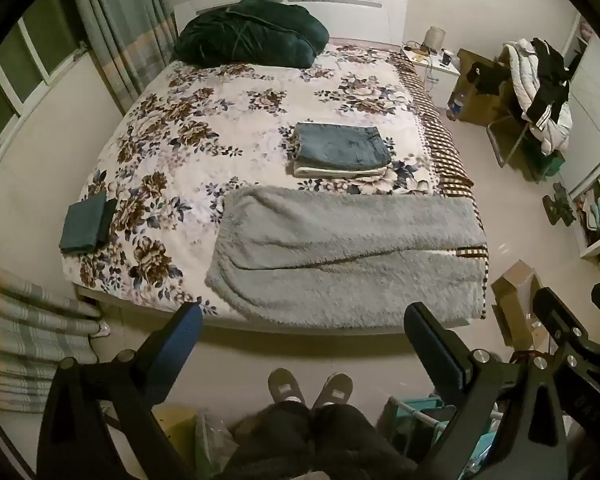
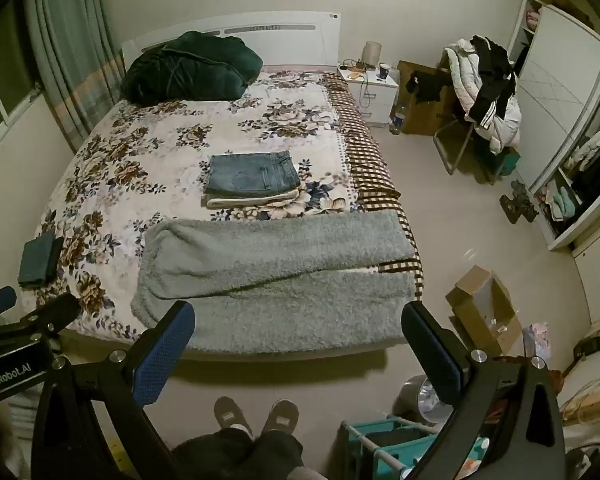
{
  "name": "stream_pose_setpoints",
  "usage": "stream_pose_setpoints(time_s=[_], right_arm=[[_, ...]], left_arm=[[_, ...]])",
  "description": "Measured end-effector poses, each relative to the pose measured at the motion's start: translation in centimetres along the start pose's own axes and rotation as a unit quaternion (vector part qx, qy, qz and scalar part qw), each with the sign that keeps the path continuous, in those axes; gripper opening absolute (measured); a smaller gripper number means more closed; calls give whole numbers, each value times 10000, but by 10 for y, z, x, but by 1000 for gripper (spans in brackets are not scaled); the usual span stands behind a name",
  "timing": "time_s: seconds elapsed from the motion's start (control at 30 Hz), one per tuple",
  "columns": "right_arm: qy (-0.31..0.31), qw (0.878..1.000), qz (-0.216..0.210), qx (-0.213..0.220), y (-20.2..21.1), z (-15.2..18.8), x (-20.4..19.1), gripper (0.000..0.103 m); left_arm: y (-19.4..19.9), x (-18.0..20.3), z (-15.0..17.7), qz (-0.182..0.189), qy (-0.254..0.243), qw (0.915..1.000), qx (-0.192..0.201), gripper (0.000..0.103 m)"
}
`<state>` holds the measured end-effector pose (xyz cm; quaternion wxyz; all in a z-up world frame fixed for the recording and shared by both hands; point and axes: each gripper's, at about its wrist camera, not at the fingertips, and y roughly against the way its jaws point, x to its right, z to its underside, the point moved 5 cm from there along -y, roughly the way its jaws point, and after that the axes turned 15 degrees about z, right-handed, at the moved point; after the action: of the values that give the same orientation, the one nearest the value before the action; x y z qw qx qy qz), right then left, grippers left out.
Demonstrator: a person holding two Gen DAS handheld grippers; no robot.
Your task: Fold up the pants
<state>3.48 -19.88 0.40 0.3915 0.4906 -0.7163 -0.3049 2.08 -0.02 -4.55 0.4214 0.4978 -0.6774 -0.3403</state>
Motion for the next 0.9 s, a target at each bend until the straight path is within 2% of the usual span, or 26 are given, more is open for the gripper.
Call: stream_pose_setpoints(time_s=[0.5, 0.6, 0.9], right_arm=[[39, 10000, 9, 24, -1, 0, -2, 103], [11, 10000, -1, 32, 0, -1, -1, 103], [1, 10000, 1, 36, 0, 0, -1, 103]], left_arm=[[-2, -2, -2, -24, 22, 10000, 44, 103], [6, 11, -14, -39, -27, 10000, 69, 103], [8, 11, -15, -17, -25, 10000, 92, 103]])
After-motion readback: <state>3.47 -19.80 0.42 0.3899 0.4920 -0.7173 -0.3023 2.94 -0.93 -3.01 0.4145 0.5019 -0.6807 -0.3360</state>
